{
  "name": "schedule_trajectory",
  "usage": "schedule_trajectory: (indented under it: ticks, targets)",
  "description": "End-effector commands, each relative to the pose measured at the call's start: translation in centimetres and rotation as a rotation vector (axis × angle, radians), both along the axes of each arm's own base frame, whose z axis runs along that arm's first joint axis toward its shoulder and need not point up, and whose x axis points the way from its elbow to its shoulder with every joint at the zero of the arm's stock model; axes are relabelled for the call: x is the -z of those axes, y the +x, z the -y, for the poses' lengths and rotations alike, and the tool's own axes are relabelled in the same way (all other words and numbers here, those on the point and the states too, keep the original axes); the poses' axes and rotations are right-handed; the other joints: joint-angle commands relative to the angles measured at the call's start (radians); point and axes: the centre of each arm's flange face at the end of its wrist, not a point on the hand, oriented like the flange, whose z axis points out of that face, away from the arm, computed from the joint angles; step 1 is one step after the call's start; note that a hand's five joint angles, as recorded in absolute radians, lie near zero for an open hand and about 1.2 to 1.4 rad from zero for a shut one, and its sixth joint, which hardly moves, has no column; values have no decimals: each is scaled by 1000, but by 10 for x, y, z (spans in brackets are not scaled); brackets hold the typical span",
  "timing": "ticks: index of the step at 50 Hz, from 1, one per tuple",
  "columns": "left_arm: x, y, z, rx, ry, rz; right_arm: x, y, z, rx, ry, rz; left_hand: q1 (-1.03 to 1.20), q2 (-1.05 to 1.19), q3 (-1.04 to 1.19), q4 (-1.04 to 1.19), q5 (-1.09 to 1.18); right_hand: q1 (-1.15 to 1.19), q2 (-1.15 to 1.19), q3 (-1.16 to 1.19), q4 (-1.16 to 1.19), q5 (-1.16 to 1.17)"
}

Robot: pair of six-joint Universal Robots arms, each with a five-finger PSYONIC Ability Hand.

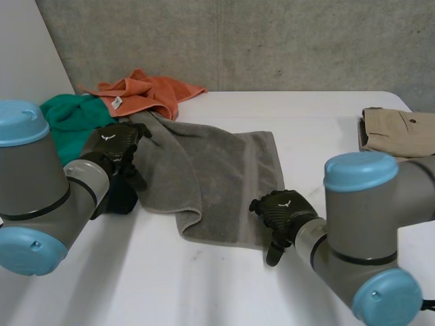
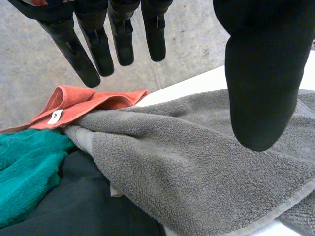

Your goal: Fold the laundry.

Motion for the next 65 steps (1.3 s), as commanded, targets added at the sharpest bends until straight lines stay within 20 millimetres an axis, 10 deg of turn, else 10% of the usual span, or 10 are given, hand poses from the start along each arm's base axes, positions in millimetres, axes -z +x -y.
schedule_trajectory:
  ticks: [1,24,31,45,57,60,65]
  targets:
    - [0,1,0,-9,-5,11,17,10,5,-19,-98,-19,-49,-43,-43,-40,-29,89,-12,71,77,59]
    - [-3,2,-1,-11,-20,3,18,31,54,-18,-346,-54,-49,-43,-43,-40,-29,368,266,350,356,338]
    - [-6,5,-1,-15,-24,-4,8,30,82,20,-381,-49,-49,-43,-43,-40,-29,1084,983,1066,1072,1054]
    - [8,7,9,-14,5,26,-48,15,82,-15,-226,40,-49,-43,-43,-40,-29,1085,983,1067,1073,1055]
    - [22,0,8,20,30,72,-20,-19,105,34,-62,-200,-52,-46,-46,-43,-32,1085,983,1067,1073,1055]
    - [23,-1,8,26,27,84,-23,-20,104,80,-46,-173,-49,-43,-43,-40,-29,468,367,450,456,438]
    - [23,-1,7,25,26,86,-35,-19,98,142,-12,-81,-52,-46,-46,-43,-32,292,191,274,280,262]
